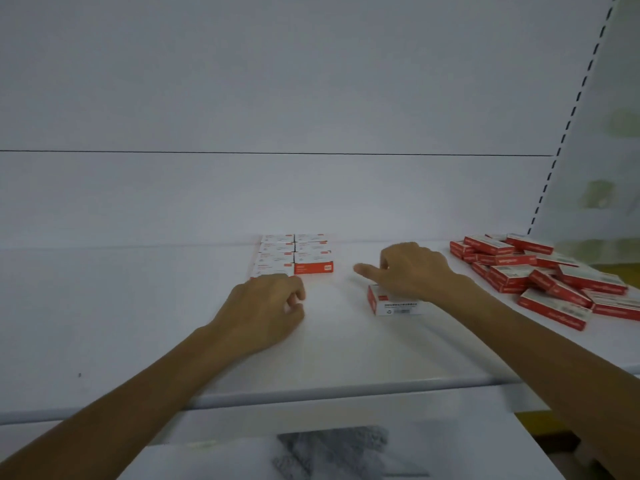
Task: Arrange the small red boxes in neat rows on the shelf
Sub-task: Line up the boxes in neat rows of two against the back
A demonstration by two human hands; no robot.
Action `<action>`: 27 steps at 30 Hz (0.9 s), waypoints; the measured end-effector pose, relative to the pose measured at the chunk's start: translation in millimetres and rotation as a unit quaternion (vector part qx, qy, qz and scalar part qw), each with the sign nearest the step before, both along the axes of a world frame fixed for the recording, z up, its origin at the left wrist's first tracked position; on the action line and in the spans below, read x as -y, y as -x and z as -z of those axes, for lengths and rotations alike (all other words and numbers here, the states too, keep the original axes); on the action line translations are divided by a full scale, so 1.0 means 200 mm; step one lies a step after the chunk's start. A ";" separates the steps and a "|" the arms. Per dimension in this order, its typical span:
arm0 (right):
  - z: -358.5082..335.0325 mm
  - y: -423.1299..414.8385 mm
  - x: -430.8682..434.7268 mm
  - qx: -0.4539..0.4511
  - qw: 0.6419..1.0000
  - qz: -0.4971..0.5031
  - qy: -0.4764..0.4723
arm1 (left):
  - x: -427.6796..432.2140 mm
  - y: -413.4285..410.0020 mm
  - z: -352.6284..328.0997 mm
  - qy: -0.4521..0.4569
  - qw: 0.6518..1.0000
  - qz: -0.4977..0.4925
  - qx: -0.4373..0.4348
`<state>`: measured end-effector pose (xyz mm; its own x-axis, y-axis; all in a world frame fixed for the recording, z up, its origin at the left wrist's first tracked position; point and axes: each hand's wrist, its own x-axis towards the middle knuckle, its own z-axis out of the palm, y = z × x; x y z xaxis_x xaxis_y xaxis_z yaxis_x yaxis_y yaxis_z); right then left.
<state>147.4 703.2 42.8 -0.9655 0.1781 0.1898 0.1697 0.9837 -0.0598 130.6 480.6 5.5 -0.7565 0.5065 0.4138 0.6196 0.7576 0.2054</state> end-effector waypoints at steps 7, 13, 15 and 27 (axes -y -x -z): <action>0.03 -0.09 -0.06 0.084 0.995 -0.028 0.040 | -0.36 -0.02 0.05 -0.021 0.995 0.067 0.076; 0.03 -0.08 -0.10 0.024 0.965 -0.198 0.170 | -0.39 0.01 0.07 -0.037 0.997 0.050 0.052; 0.06 -0.08 -0.10 0.003 0.964 -0.201 0.174 | -0.40 0.01 0.07 -0.049 0.997 0.041 0.043; 0.12 -0.07 -0.09 -0.098 0.944 -0.241 0.201 | -0.37 0.02 0.05 -0.097 0.993 -0.045 0.048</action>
